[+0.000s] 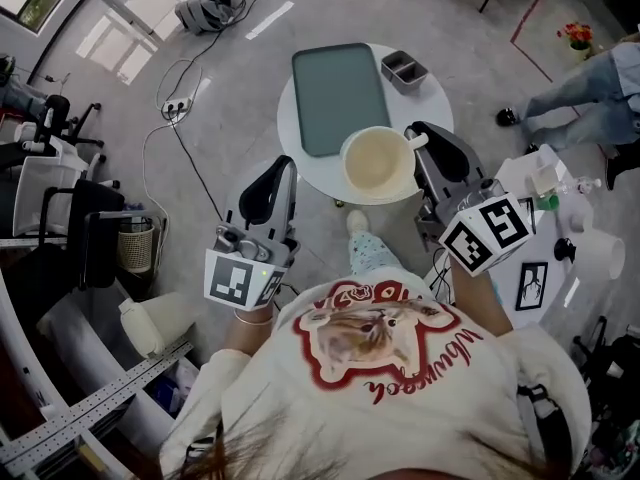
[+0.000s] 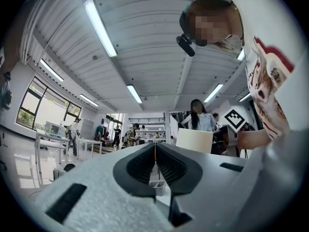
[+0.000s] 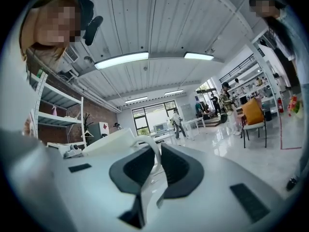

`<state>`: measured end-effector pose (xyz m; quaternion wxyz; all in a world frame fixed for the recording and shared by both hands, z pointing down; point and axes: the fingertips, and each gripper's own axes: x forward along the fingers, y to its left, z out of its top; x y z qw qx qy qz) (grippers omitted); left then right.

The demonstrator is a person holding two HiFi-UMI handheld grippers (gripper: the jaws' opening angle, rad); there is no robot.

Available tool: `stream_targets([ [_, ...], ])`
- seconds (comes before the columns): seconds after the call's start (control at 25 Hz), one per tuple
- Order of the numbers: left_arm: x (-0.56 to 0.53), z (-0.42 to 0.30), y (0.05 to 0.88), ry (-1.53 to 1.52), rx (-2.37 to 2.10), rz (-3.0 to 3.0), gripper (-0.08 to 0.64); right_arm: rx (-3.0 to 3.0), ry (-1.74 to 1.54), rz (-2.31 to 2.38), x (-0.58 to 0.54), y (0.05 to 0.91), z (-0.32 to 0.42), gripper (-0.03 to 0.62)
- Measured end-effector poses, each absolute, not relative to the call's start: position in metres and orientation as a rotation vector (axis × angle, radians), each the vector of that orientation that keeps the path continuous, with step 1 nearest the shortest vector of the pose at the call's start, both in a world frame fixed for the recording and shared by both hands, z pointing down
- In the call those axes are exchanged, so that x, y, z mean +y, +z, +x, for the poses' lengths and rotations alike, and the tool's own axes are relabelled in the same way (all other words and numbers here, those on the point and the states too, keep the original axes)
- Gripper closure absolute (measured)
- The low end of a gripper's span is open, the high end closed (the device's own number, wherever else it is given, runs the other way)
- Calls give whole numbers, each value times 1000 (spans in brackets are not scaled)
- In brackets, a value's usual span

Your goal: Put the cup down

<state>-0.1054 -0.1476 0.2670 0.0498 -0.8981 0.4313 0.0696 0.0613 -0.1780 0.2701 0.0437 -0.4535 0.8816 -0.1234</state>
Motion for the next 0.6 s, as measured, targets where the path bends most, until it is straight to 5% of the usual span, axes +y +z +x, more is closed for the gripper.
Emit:
stream_targets([
  [0.6,-228,-90,281,212,1376,-2751,545,2765,-448,-1339,-265,303,66,545],
])
